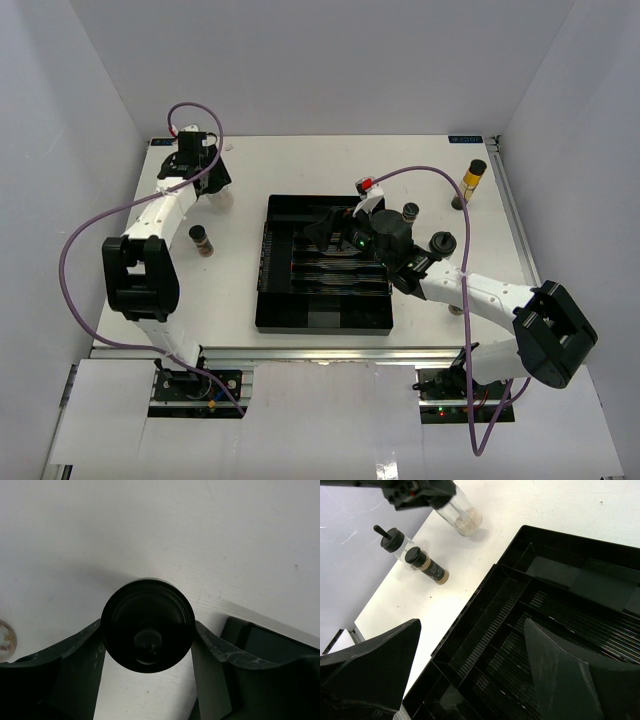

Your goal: Organize the condiment bottles

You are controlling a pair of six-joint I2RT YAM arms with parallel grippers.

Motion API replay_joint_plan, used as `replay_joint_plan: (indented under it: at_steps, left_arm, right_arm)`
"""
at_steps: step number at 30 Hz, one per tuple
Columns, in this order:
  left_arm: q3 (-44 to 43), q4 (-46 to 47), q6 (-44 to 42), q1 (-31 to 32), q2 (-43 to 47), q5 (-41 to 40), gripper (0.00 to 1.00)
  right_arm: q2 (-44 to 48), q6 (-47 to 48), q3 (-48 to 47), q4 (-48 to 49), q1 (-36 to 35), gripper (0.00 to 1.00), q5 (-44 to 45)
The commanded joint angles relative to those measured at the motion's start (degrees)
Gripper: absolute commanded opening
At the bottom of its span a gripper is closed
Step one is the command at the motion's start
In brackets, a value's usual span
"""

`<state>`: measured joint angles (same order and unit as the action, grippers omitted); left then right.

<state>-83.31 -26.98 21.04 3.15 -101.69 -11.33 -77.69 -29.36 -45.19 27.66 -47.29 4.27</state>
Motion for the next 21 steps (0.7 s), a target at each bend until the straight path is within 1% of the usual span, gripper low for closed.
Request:
replay_joint_plan:
  at_steps: [1,4,7,11,15,21]
  left_arm:
    - [-1.0,0.2,-0.4,1.7,9.5,6.1,0.00]
    - [-3.0,-2.0,-1.7,5.3,9.5,7.3,0.00]
    - [-6.2,-4.2,-2.7,10.8,8.4,5.8,0.00]
    - [-9.7,-5.6,-2.9,15.2,6.3,5.4,0.00]
    - [-9.7,-4.4,-2.5,17.6,4.8,5.3,0.00]
    - [-6.5,-0.5,-2.4,20.4,2.4,3.7,0.00]
  right_arm:
    - [1.4,0.8,0.3,4.1,-0.3,0.90,0.3]
    - [1.8,0.7,0.6,4.2,-0.2,0.90,0.8]
    - [2.5,0.3,1.5,4.3,-0.2,0.91,2.4]
    - [5.1,-0.8,3.9,5.5,-0.2,0.91,5.9]
    - [8.3,-1.9,7.4,7.5,-0.3,0.91,9.9]
    - [10.4,-2.4,9.9,9.3,-0.2,0.91,11.7]
